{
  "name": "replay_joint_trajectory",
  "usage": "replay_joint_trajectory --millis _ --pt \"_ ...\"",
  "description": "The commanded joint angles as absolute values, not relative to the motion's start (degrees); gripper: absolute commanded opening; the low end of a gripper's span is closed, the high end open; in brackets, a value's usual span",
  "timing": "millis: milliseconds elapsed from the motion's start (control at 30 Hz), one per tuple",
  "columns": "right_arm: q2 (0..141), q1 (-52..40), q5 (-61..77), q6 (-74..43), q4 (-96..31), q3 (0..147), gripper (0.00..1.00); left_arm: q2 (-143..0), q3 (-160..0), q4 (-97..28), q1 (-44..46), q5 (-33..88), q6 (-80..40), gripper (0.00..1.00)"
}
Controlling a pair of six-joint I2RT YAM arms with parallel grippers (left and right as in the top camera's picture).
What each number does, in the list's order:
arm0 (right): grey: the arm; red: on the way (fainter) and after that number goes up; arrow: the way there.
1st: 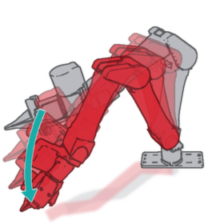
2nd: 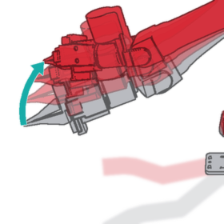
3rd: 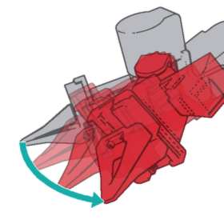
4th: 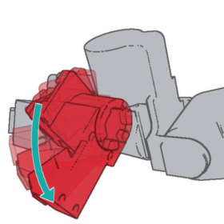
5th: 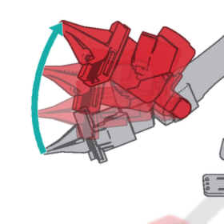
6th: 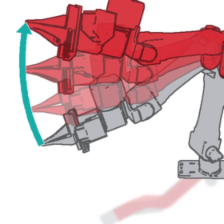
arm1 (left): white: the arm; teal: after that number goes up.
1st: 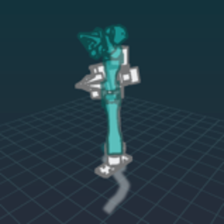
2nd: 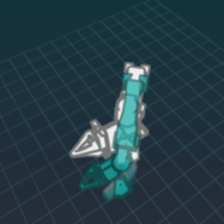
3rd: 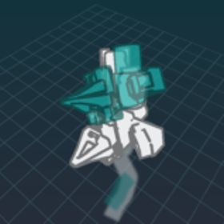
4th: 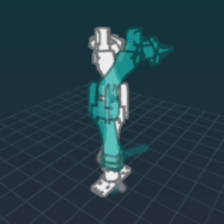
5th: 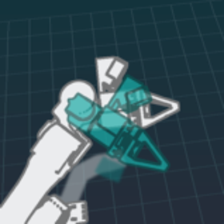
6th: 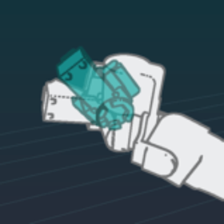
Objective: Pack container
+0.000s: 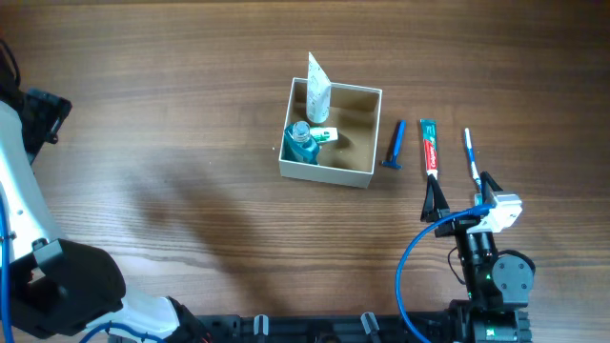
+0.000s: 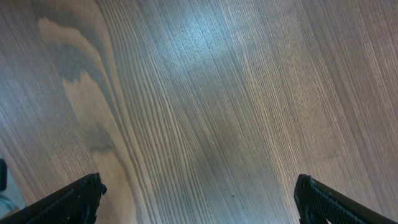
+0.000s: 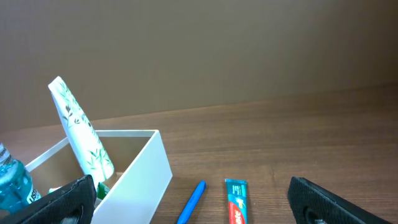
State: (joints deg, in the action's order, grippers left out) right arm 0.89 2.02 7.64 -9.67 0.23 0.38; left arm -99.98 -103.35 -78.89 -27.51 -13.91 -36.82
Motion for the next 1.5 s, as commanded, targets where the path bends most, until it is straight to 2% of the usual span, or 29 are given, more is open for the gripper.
replay_joint_trajectory --millis 0,633,767,900,1000,1233,1333,1467 --pt "0.2 1.7 6.8 -9.0 0.4 0.3 1.00 -100.2 -103.1 -78.9 -27.8 -15.0 -38.0 1.00" --pt "0.2 1.7 7.2 -10.1 2.7 0.3 1.00 -100.2 -103.1 -78.9 -27.8 -15.1 -38.0 1.00" --pt "0.2 1.7 12.3 -29.0 6.6 0.3 1.00 -100.2 -103.1 -78.9 -27.8 -15.1 -38.0 1.00" --pt "0.2 1.8 5.0 -43.5 5.6 0.3 1.00 -100.2 -103.1 -78.9 -27.8 -15.0 -38.0 1.00" --pt "0.2 1.8 0.1 -52.8 9.9 0.3 1.00 -100.2 -103.1 -78.9 -27.8 -15.0 -38.0 1.00" --pt "0.9 1.8 1.5 -37.8 26.0 3.4 1.00 -100.2 -103.1 -78.9 -27.8 -15.0 -38.0 1.00" --pt "3.5 1.8 1.4 -30.4 24.7 9.3 1.00 -100.2 -103.1 -78.9 -27.8 -15.1 -38.0 1.00" --pt "12.5 1.8 1.8 -23.0 16.7 22.5 1.00 -100.2 -103.1 -78.9 -27.8 -15.0 -38.0 1.00"
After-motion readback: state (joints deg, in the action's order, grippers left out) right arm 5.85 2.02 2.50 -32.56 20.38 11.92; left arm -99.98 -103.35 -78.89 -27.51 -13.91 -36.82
